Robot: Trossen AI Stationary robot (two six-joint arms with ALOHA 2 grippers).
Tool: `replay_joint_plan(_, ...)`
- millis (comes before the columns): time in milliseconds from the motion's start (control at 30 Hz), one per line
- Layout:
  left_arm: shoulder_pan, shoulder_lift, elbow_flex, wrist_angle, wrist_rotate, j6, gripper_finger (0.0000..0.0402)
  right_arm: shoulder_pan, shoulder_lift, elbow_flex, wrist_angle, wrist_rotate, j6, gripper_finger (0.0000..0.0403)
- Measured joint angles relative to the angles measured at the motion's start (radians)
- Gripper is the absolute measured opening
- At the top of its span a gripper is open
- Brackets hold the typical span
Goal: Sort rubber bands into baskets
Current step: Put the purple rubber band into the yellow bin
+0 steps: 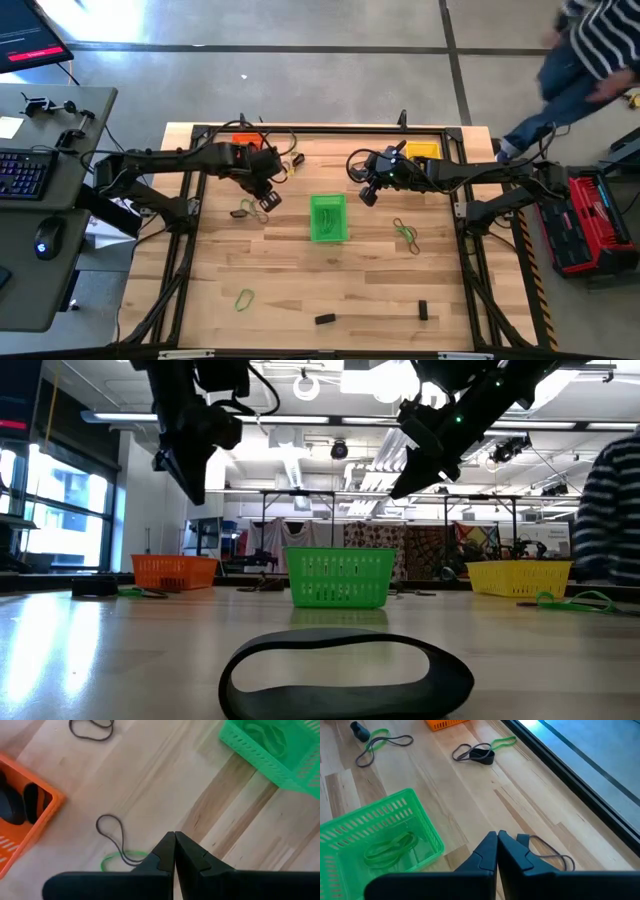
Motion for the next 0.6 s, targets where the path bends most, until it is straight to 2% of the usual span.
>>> replay_joint_plan(133, -0.003, 0.014, 0.0, -0.005, -0.012, -0.008, 0.001, 0.0, 0.0, 0.0, 0.0, 0.0, 0.002, 0.0)
replay_joint_plan(600, -0.008, 0.163, 0.0, -0.055, -0.059, 0.025, 0.0091, 0.0, 0.0, 0.0, 0.008, 0.0, 0.01, 0.0)
